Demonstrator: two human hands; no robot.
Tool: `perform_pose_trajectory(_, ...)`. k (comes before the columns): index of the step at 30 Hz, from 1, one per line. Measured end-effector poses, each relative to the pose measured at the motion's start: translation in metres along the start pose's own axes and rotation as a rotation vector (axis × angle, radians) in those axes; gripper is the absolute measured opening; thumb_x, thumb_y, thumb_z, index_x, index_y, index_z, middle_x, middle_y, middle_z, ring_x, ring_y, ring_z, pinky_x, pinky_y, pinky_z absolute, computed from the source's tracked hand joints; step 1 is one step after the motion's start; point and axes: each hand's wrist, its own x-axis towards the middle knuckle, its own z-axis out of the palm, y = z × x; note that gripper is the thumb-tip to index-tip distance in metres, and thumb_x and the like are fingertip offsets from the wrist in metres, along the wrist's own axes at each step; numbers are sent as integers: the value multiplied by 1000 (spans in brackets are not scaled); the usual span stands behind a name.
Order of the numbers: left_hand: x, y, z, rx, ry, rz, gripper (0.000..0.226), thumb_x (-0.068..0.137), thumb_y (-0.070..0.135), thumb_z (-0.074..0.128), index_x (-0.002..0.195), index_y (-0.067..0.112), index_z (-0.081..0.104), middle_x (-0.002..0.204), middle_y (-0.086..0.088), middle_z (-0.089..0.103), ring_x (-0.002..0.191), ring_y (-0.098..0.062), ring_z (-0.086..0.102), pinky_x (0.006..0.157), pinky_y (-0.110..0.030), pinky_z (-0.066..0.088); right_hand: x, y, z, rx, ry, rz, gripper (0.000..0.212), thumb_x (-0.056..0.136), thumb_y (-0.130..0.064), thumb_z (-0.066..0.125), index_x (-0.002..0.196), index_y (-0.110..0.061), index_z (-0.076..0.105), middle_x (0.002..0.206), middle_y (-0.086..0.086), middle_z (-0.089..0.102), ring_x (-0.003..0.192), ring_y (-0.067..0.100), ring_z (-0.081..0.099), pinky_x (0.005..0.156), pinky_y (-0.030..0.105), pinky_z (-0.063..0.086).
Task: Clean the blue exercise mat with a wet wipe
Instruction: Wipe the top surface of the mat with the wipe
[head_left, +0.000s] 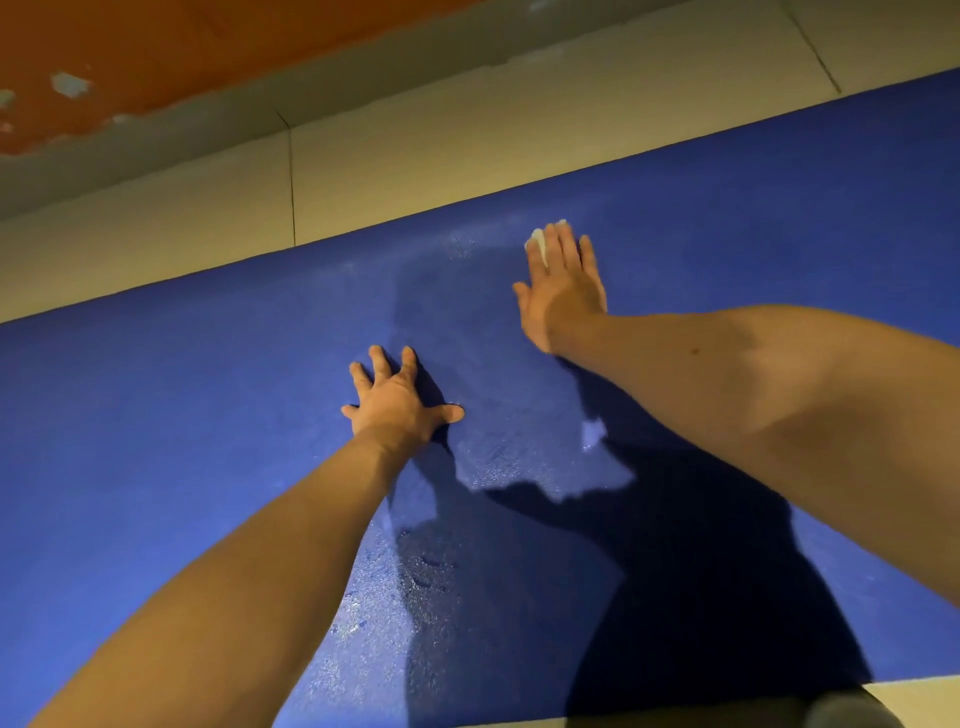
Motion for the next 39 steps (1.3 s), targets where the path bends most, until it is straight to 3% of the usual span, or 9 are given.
perform_pose_trajectory(3,2,-5,-1,-14,-3,11,111,78,67,71,159,33,3,166,3,-13,152,-33,-14,114,-68,21,-16,-46,9,71,8,-65,69,107,-42,21,161,-5,-3,168,15,-11,154,36,-16,125,51,-3)
perform_pose_trajectory(7,3,-26,-8,-12,112,36,106,78,61,74,159,24,16,166,-1,4,150,-31,5,115,-54,32,-43,-92,23,-2,-31,-472,67,107,-40,24,162,-12,-1,169,10,-13,154,30,-19,124,52,-5)
perform_pose_trajectory(10,5,-46,-14,28,176,-43,115,69,73,73,157,21,20,164,-2,9,147,-33,8,115,-54,30,-26,-82,22,-90,-8,-646,63,107,-41,23,162,-16,3,170,6,-6,155,26,-13,125,51,-7)
perform_pose_trajectory(17,7,-49,-9,-79,39,-189,125,67,78,70,159,32,0,166,3,-11,152,-34,-9,111,-74,19,21,-55,-2,35,-25,-14,72,107,-49,16,160,-6,-8,168,14,-13,153,34,-18,124,52,-7)
perform_pose_trajectory(19,9,-49,-9,-83,40,-189,125,67,77,71,159,31,1,165,1,-11,151,-34,-9,109,-76,21,13,-84,5,104,1,-51,74,106,-49,20,160,-4,-4,168,16,-11,153,36,-17,124,52,-6)
perform_pose_trajectory(25,10,-50,-9,-84,36,-190,127,65,79,71,160,31,1,166,2,-13,152,-32,-12,108,-75,21,-1,-125,19,-50,-25,-580,68,107,-50,19,162,-15,-2,169,9,-12,154,34,-17,124,52,-7)
perform_pose_trajectory(27,11,-49,-9,-75,32,-193,127,66,79,71,160,31,0,166,1,-13,152,-32,-11,108,-75,22,17,-104,13,-106,22,-539,68,107,-50,18,162,-15,0,169,9,-7,155,34,-13,124,52,-6)
perform_pose_trajectory(34,10,-48,-8,-85,33,-185,127,68,78,70,160,28,-2,165,-2,-16,151,-35,-15,110,-76,18,58,-76,-9,6,-16,42,78,105,-55,15,160,-4,-6,168,17,-10,154,36,-16,124,51,-7)
perform_pose_trajectory(39,13,-48,-8,-88,37,-189,126,68,76,72,160,28,-2,165,-2,-17,151,-35,-16,108,-76,20,39,-156,3,94,-46,-322,75,106,-53,21,161,-7,-2,168,14,-12,154,33,-18,124,52,-8)
